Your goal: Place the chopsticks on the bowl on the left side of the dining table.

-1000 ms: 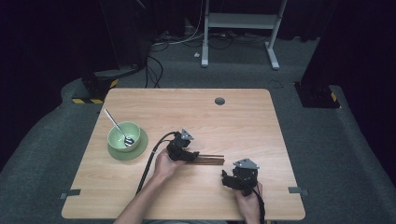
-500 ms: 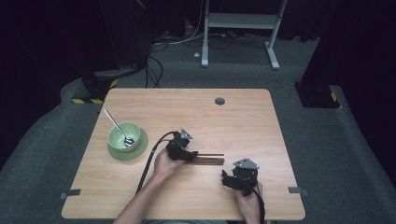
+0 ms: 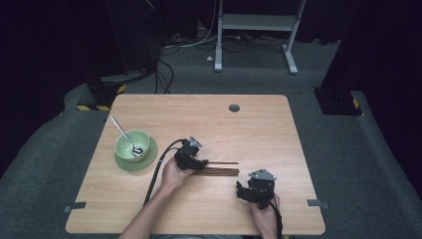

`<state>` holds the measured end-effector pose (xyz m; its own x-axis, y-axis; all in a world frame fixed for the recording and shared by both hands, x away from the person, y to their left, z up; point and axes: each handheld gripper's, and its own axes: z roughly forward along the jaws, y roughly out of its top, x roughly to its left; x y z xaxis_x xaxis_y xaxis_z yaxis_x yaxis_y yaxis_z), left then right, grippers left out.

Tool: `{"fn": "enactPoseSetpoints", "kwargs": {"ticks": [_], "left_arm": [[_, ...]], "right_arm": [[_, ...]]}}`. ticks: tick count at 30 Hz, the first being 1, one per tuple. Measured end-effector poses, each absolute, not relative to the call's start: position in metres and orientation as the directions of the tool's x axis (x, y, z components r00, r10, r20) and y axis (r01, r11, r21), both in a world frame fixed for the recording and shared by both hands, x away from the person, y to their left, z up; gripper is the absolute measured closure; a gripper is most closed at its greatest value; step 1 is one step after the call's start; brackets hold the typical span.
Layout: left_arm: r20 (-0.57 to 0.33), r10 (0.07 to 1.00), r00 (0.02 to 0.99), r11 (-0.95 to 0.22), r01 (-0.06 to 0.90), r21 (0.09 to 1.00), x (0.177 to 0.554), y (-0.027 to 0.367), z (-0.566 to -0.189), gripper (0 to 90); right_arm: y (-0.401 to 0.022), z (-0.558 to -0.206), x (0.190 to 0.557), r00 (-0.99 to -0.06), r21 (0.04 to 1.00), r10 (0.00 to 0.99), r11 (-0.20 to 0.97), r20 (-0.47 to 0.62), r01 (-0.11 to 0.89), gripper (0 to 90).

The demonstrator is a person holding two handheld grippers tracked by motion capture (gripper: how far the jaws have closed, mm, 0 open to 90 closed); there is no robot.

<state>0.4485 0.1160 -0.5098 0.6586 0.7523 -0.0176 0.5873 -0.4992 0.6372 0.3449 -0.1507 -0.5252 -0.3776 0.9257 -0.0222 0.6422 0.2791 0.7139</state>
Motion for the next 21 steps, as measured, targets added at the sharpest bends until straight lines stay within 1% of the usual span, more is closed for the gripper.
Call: {"fn": "enactPoseSetpoints", "kwargs": {"ticks": [10,21], "left_arm": [[0.006,0.763,0.647,-0.501,0.586,0.637,0.4508,0.1197,-0.5097,42.7],[0.005,0.775,0.632,-0.49,0.596,0.636,0.4566,0.1251,-0.5093,46.3]], "right_arm": [[-0.1506,-0.5252,0.3448,-0.377,0.714,0.926,0.279,-0.022,0.642,17.1],[-0.1506,-0.5252,0.3448,-0.378,0.714,0.926,0.279,-0.022,0.642,17.1]]}}
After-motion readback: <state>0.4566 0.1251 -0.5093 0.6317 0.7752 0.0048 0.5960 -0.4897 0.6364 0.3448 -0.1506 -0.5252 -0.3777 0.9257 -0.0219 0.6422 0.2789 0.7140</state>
